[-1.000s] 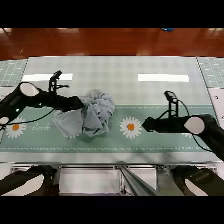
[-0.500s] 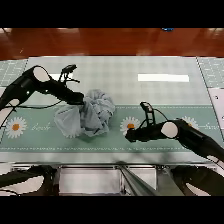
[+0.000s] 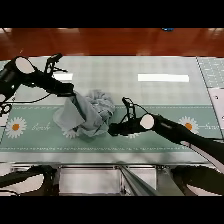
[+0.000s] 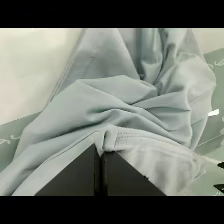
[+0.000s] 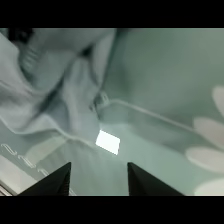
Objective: Fold the shirts.
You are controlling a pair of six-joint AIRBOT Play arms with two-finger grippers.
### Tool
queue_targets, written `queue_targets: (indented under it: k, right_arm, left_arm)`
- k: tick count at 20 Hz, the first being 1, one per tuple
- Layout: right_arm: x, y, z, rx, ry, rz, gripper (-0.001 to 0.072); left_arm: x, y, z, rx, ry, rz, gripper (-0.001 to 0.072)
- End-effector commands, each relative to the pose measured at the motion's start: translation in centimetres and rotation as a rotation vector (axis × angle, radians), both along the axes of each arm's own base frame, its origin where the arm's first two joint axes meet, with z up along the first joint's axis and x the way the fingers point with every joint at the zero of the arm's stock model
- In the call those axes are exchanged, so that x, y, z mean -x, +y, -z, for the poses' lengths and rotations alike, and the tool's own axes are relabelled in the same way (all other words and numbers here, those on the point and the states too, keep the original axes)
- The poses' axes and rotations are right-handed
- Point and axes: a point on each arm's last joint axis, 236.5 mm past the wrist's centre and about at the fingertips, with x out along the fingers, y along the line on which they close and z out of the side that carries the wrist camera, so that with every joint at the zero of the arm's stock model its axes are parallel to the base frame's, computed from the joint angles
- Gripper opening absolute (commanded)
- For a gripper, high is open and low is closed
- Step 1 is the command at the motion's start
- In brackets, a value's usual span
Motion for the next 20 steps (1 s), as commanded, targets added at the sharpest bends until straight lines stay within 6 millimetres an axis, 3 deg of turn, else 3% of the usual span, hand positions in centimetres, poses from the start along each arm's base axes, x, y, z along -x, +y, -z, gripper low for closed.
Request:
queue_targets:
  k: [1, 6, 8, 9, 10, 12, 13, 14, 15, 16, 18, 20]
  right_arm:
    - [-1.1, 2.0, 0.5, -0.007, 0.004, -0.028, 0.0405]
    - [-1.6, 4.5, 1.0, -0.064, 0.057, -0.007, 0.0394]
    - [-2.2, 5.1, 1.3, -0.065, 0.055, -0.010, 0.0314]
    - [-2.2, 5.4, 1.5, -0.063, 0.060, -0.030, 0.0212]
    - [-1.8, 5.7, 1.6, -0.060, 0.058, -0.079, 0.0047]
    - [-1.2, 5.4, 0.6, -0.039, 0.024, -0.212, 0.0025]
    - [-2.5, 3.6, -0.2, 0.025, -0.014, -0.221, 0.0025]
    - [-4.6, 1.3, -1.9, 0.092, -0.078, -0.199, 0.0025]
    - [-7.3, -1.4, -4.8, 0.150, -0.173, -0.173, 0.0025]
    - [-9.8, -4.1, -8.6, 0.192, -0.272, -0.153, 0.0024]
    - [-13.1, -10.6, -17.4, 0.264, -0.431, -0.102, 0.0023]
    - [-14.3, -16.1, -27.4, 0.266, -0.578, -0.002, 0.0023]
  left_arm:
    - [-0.5, 0.8, -0.2, 0.007, 0.007, -0.056, 0.0015]
    - [-1.1, 1.2, -0.3, 0.011, -0.008, -0.096, 0.0015]
    - [-2.3, 2.1, -1.0, 0.040, -0.017, -0.215, 0.0015]
    - [-2.5, 2.2, -1.5, 0.055, -0.025, -0.227, 0.0015]
    - [-2.5, 2.1, -1.8, 0.067, -0.030, -0.232, 0.0015]
    - [-2.3, 2.0, -2.9, 0.081, -0.043, -0.231, 0.0015]
    - [-2.3, 2.6, -3.9, 0.079, -0.059, -0.237, 0.0015]
    - [-2.6, 3.7, -5.5, 0.089, -0.084, -0.264, 0.0015]
    - [-3.3, 4.6, -8.1, 0.126, -0.130, -0.309, 0.0015]
    - [-4.2, 5.2, -11.9, 0.194, -0.215, -0.360, 0.0015]
    - [-5.5, 6.4, -21.7, 0.336, -0.462, -0.443, 0.0015]
    - [-4.6, 7.5, -32.0, 0.431, -0.738, -0.495, 0.0015]
